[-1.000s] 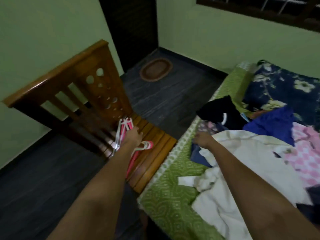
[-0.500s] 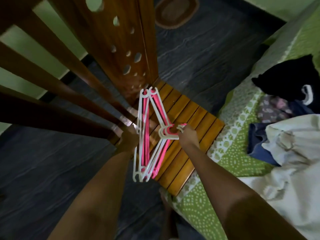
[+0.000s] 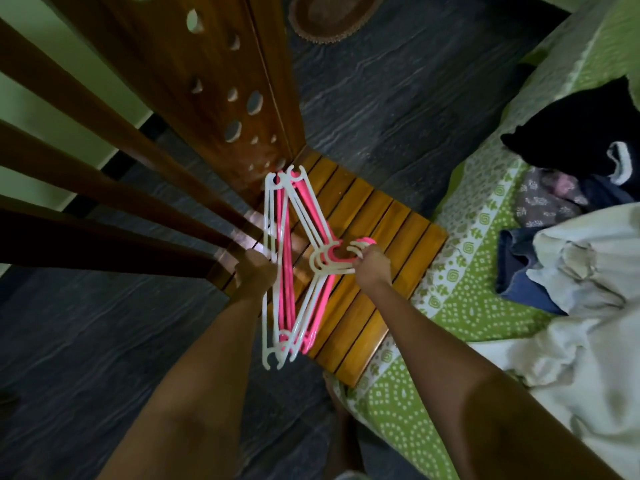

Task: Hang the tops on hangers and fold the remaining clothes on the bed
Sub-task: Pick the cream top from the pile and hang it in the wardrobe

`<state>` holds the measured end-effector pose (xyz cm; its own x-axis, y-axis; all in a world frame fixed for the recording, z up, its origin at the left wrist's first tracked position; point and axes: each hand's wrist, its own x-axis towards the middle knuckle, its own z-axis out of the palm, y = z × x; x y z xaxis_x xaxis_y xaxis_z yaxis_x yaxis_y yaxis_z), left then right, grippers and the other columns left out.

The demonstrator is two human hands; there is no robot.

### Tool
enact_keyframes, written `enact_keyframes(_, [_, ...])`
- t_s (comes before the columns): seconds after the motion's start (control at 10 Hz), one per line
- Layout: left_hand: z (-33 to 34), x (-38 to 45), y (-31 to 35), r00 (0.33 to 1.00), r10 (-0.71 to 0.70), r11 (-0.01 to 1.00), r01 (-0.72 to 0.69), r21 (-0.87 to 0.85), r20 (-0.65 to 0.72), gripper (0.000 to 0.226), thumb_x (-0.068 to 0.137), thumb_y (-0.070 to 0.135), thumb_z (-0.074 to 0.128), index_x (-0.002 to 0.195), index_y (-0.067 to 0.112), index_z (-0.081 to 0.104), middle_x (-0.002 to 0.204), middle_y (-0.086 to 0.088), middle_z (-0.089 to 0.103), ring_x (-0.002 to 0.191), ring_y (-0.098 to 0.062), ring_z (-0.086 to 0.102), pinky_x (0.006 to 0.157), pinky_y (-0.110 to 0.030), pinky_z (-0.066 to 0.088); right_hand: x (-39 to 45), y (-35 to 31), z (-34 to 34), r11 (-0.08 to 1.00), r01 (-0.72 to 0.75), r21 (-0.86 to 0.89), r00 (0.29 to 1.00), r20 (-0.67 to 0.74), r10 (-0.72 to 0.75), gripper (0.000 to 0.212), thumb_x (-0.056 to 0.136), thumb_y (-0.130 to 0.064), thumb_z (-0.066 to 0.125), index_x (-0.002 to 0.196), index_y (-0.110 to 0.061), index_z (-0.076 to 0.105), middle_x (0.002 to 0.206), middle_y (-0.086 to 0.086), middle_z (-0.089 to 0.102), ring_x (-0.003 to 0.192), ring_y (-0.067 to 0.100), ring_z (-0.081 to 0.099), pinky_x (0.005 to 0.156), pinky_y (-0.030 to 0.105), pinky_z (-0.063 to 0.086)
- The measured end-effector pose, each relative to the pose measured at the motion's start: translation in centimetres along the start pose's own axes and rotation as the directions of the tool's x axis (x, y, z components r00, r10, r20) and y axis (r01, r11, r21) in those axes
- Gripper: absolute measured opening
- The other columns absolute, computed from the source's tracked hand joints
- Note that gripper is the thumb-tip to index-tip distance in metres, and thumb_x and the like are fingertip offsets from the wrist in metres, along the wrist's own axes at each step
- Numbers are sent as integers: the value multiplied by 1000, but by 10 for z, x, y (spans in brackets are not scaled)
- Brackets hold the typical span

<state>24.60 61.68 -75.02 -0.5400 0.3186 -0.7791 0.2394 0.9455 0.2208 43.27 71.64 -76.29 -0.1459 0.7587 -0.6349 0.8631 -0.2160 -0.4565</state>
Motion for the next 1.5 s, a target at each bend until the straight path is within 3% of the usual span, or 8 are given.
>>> enact_keyframes(0.2, [19, -24, 34, 987, 59, 998, -54, 37, -147, 57, 94, 40, 54, 132, -2, 46, 132, -20, 53, 117, -36, 54, 96, -39, 47, -23, 19, -55, 737, -41, 675, 993, 111, -46, 23, 98, 7, 38, 99, -3, 58, 78, 14, 56, 60, 21, 53, 48, 17, 45])
enact_keyframes(0.5, [123, -158, 201, 958, 239, 926, -176, -334, 161, 22, 99, 20, 51, 89, 0, 53, 68, -18, 69, 54, -27, 68, 46, -34, 54, -56, 166, -254, 444, 28, 895, 995, 19, -102, 26, 98, 9, 38, 81, -1, 56, 60, 11, 57, 55, 21, 55, 49, 22, 49])
enact_keyframes(0.8, [373, -331, 374, 761, 409, 842, -103, -529, 504, 18, 99, 11, 46, 83, 7, 53, 82, -12, 63, 67, -25, 62, 57, -36, 55, -83, 397, -418, 336, 57, 940, 943, -161, 290, 20, 99, -28, 51, 94, -10, 57, 67, 7, 67, 44, 7, 56, 52, 19, 41])
enact_keyframes(0.9, [416, -352, 398, 675, 526, 836, -296, -463, 518, 11, 100, 20, 48, 99, 10, 52, 96, -4, 56, 76, -20, 59, 60, -33, 54, -84, 443, -445, 376, 75, 924, 892, -230, 388, 28, 101, -30, 46, 100, -3, 54, 65, 7, 56, 35, 1, 41, 41, 15, 31])
enact_keyframes(1.0, [449, -348, 429, 472, 729, 434, -879, 199, 496, 46, 94, 47, 50, 131, 21, 47, 133, 0, 38, 107, -23, 47, 84, -39, 49, -84, 499, -472, 400, 72, 914, 816, -285, 504, 31, 102, -32, 41, 95, -4, 52, 65, 2, 48, 36, -1, 37, 42, 14, 29])
enact_keyframes(1.2, [449, -340, 470, 408, 701, -126, -736, 665, 585, 54, 95, 60, 32, 127, 19, 50, 133, 2, 40, 113, -25, 45, 75, -35, 39, -83, 543, -473, 376, 53, 925, 805, -263, 532, 38, 102, -31, 42, 73, -12, 56, 59, 2, 43, 48, 8, 35, 51, 24, 27])
enact_keyframes(1.3, [449, -341, 481, 429, 701, -217, -633, 743, 570, 55, 97, 58, 29, 131, 20, 47, 136, 2, 41, 115, -25, 46, 76, -36, 38, -84, 549, -469, 376, 70, 924, 805, -275, 526, 38, 103, -29, 41, 72, -12, 55, 58, 2, 41, 42, 3, 37, 50, 23, 28])
enact_keyframes(1.5, [446, -359, 496, 510, 823, 0, -441, 898, 251, 28, 95, 2, 45, 120, 2, 57, 127, -14, 52, 115, -31, 53, 87, -38, 48, -89, 562, -471, 506, 106, 856, 834, -353, 424, 34, 103, -27, 42, 74, -9, 46, 59, 3, 38, 50, 11, 38, 57, 31, 33])
